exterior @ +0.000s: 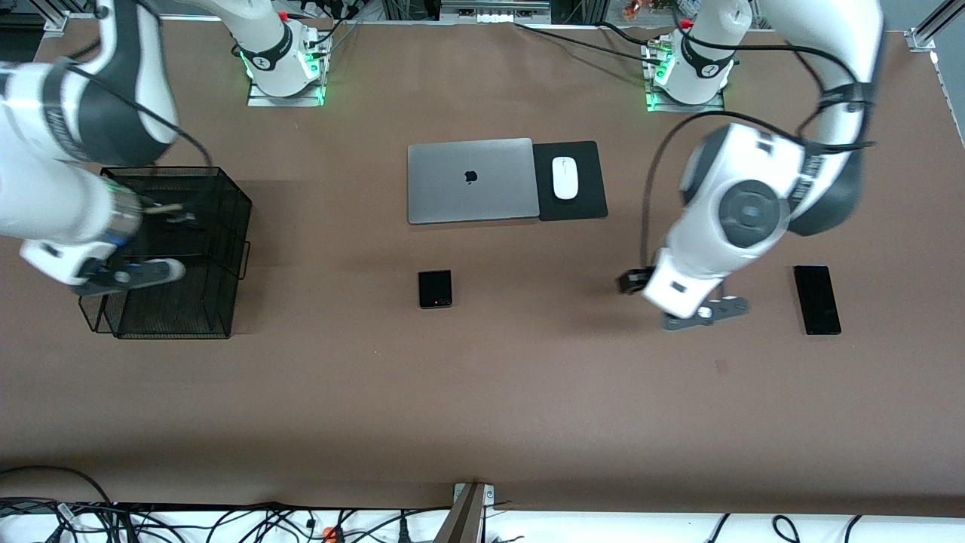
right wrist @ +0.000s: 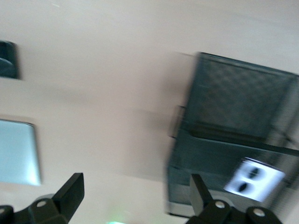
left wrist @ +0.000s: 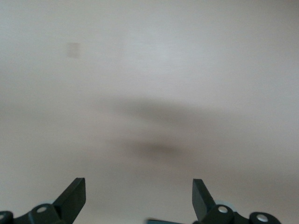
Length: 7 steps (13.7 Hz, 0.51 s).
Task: Place phones with both arms
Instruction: 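Grasp the flip phone with the right gripper while the left grasps the tall phone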
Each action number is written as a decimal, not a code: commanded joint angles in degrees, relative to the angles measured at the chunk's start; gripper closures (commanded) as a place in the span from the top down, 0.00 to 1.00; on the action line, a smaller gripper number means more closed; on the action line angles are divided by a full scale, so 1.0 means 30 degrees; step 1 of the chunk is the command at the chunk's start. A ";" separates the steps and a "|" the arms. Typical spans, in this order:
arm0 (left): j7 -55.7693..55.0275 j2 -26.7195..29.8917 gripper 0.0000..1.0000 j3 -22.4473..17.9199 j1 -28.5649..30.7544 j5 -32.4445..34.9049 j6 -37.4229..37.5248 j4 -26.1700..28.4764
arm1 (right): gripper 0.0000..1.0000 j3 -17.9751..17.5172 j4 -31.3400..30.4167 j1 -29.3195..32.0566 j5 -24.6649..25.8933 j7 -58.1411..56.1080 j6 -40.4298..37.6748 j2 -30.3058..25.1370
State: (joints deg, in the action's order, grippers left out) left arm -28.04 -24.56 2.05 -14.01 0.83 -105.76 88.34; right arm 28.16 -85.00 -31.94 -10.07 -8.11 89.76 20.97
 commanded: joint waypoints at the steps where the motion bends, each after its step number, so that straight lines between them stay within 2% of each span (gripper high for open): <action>1: 0.2863 0.0833 1.00 0.0255 0.1968 0.0045 -0.0343 0.1492 | 1.00 -0.1034 0.0618 -0.0103 -0.1795 0.1177 0.1625 0.2434; 3: 0.3862 0.0863 1.00 0.0168 0.2936 0.0075 -0.0343 0.1697 | 1.00 -0.2087 0.0618 -0.0308 -0.2235 0.1935 0.3499 0.3551; 5: 0.5034 0.0863 1.00 0.0168 0.4080 0.0104 -0.0343 0.1930 | 1.00 -0.3229 0.0706 -0.0834 -0.2414 0.4765 0.5198 0.4488; 7: 0.6059 0.0834 1.00 0.0196 0.5250 0.0861 -0.0546 0.2572 | 1.00 -0.4691 0.0823 -0.1362 -0.2502 0.7698 0.8384 0.5630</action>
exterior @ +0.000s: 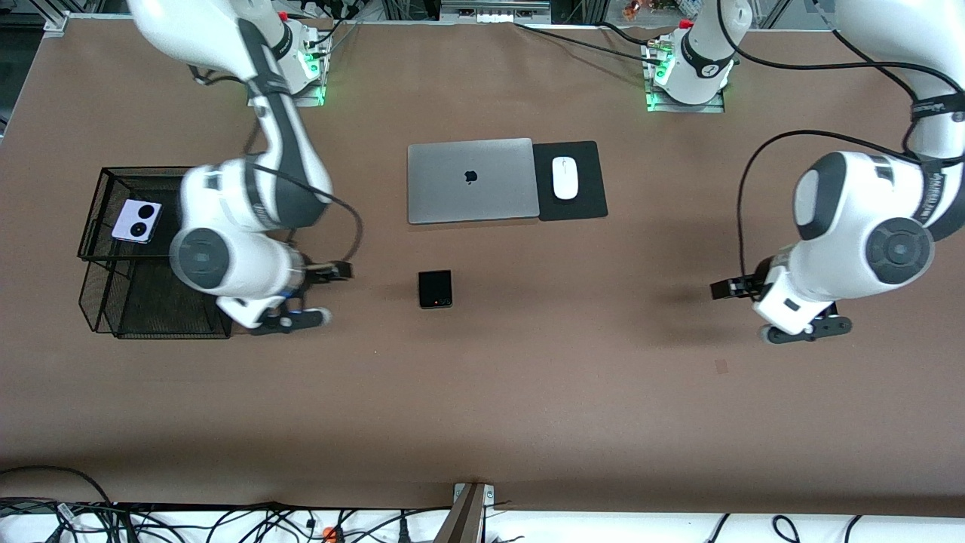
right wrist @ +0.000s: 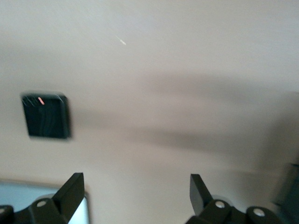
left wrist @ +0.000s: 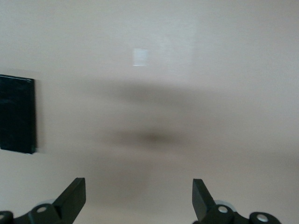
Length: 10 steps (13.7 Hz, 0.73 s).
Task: Place phones with both arms
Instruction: 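Grasp the flip phone with the right gripper while the left grasps the tall phone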
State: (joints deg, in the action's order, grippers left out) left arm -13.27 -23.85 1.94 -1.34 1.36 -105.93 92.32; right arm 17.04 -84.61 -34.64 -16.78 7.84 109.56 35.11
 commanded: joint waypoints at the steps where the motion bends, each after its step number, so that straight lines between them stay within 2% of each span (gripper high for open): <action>1: 0.1636 0.0625 1.00 0.0234 0.1437 0.1152 -0.0867 0.1740 | 1.00 -0.1689 0.0722 -0.0754 -0.0238 0.3758 0.3193 0.1416; 4: 0.3363 0.0567 1.00 0.0263 0.3573 0.1332 -0.2272 0.2679 | 1.00 -0.1872 0.0780 -0.1720 -0.0209 0.5586 0.5807 0.2706; 7: 0.5181 0.0187 1.00 0.0263 0.5449 0.1332 -0.4817 0.3967 | 1.00 -0.1843 0.0636 -0.2804 0.0026 0.7107 0.7158 0.3587; 10: 0.6559 -0.0748 1.00 0.0234 0.6654 0.1332 -0.6578 0.4206 | 1.00 -0.1784 0.0517 -0.3306 0.0463 0.7785 0.7456 0.4114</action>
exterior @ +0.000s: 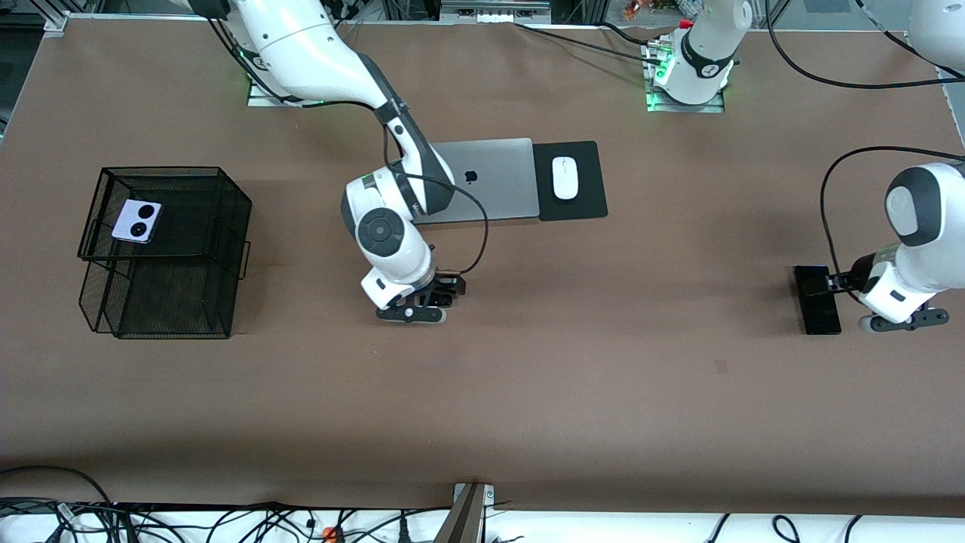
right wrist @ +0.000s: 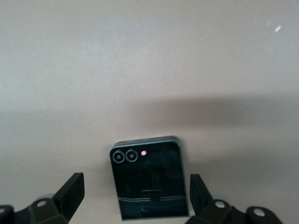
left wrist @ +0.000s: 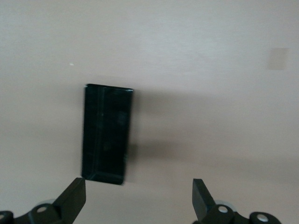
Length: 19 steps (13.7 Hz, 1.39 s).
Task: Place phones with both arms
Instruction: 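Grasp the flip phone with the right gripper while the left grasps the tall phone, then carry the flip phone to the organizer while the left gripper lifts the tall phone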
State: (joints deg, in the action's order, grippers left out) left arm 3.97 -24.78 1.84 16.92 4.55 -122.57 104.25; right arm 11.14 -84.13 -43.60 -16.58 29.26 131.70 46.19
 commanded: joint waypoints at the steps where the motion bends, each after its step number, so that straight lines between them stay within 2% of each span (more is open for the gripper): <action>1: 0.0873 -0.0965 1.00 0.0265 0.0948 0.0271 -0.1879 0.0231 | 1.00 0.0212 0.0127 -0.0407 0.0778 0.0648 0.0074 0.0511; 3: 0.0991 -0.1961 1.00 0.0265 0.1361 0.0271 -0.3346 0.0202 | 1.00 0.0183 -0.0081 -0.0437 0.2560 0.0677 0.0103 0.0570; 8: 0.2015 -0.3487 1.00 0.0235 0.2153 0.0271 -0.5195 -0.0032 | 1.00 0.0153 -0.0139 -0.1050 0.2628 0.0649 0.0074 0.0717; 11: 0.2075 -0.3694 1.00 0.0206 0.2095 0.0300 -0.5227 -0.0032 | 1.00 0.0154 -0.0343 -0.1111 0.2773 0.0648 0.0015 0.0717; 12: 0.2075 -0.3724 1.00 0.0235 0.1950 0.0300 -0.5227 0.0026 | 0.90 0.0154 -0.0634 -0.1140 0.2861 0.0648 0.0160 0.0746; 14: 0.2075 -0.3724 1.00 0.0235 0.1832 0.0300 -0.5227 0.0201 | 0.60 0.0183 -0.0695 -0.1023 0.2920 0.0414 0.0133 0.0688; 15: 0.2075 -0.3724 1.00 0.0235 0.1831 0.0329 -0.5198 0.0260 | 0.49 0.0183 -0.0667 -0.1081 0.2920 0.0443 0.0103 0.0658; 16: 0.2075 -0.3724 1.00 0.0206 0.1831 0.0330 -0.5227 0.0377 | 0.42 0.0183 -0.0637 -0.1081 0.2891 0.0385 0.0103 0.0571; 19: 0.1958 -0.3753 1.00 0.0235 0.1948 0.1677 -0.5227 0.0466 | 0.40 0.0416 -0.0520 -0.0994 0.2832 0.0209 -0.0741 -0.0362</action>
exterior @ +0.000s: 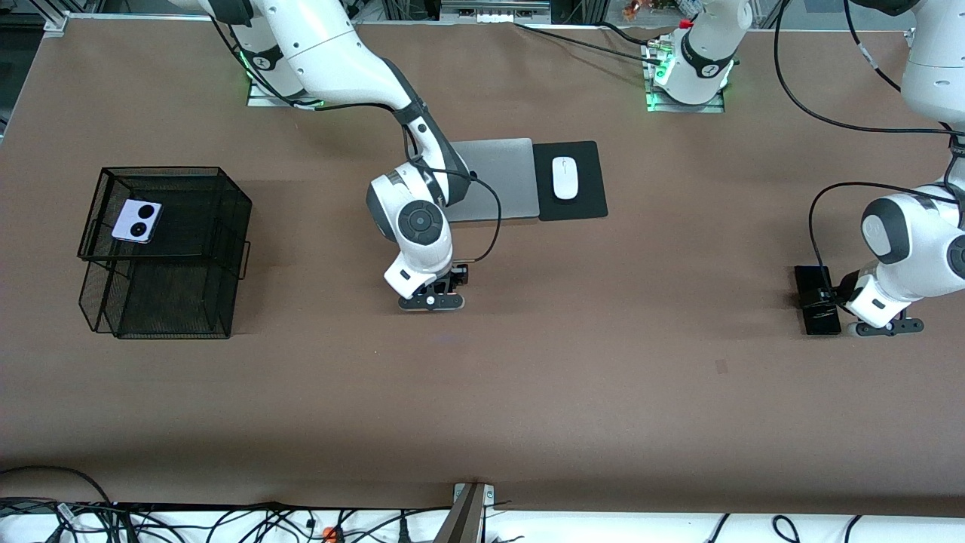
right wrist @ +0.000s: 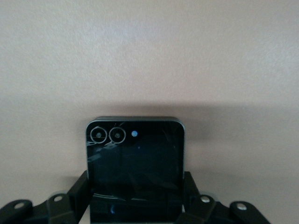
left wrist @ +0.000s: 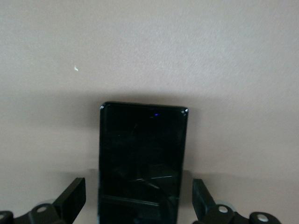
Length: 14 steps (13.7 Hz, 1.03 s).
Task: Place phones with both arms
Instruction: 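Carry the flip phone to the organizer while the left gripper lifts the tall phone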
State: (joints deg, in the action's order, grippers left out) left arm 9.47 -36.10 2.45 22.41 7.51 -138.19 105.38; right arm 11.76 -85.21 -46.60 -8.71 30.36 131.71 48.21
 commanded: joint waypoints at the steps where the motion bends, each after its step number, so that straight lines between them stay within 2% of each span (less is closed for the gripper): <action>1: -0.0021 -0.0124 1.00 0.0031 0.0088 0.0691 -0.0021 0.0087 | 0.39 0.0790 -0.0073 0.0036 0.0208 -0.0304 -0.1621 -0.1533; 3: -0.0052 -0.0271 1.00 0.0031 0.0087 0.0691 -0.0050 0.0087 | 0.39 0.1672 -0.0072 0.0356 0.0004 -0.1120 -0.3087 -0.2588; 6: -0.0081 -0.0272 1.00 0.0061 0.0087 0.0692 -0.0021 0.0291 | 0.39 0.1793 -0.0072 0.2926 -0.0026 -0.4043 -0.5079 -0.4023; 7: -0.0081 -0.0271 0.88 0.0061 0.0087 0.0720 0.0008 0.0321 | 0.39 0.1821 -0.0130 0.4039 -0.0055 -0.5477 -0.5957 -0.4492; 8: -0.0081 -0.0213 0.66 0.0090 0.0058 0.0721 0.0037 0.0322 | 0.39 0.1822 -0.0131 0.5297 -0.0055 -0.6622 -0.6632 -0.4816; 11: -0.0081 -0.0009 0.19 0.0236 0.0058 0.0721 0.0242 0.0293 | 0.39 0.2316 -0.0131 0.7794 -0.0026 -0.8618 -0.8507 -0.5637; 13: -0.0139 0.0749 0.06 0.0672 0.0029 0.0721 0.0940 0.0176 | 0.39 0.2729 -0.0102 0.9403 -0.0085 -1.0201 -0.9216 -0.5697; 14: -0.0140 0.1566 0.06 0.1343 0.0029 0.0721 0.2135 -0.0057 | 0.39 0.2759 -0.0131 1.0195 -0.0056 -1.0730 -0.9391 -0.5785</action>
State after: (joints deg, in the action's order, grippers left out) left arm 9.46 -36.67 3.64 22.49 8.23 -137.30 105.32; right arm 20.56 -84.33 -19.50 -8.76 1.07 105.11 32.77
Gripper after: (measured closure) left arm 0.211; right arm 0.203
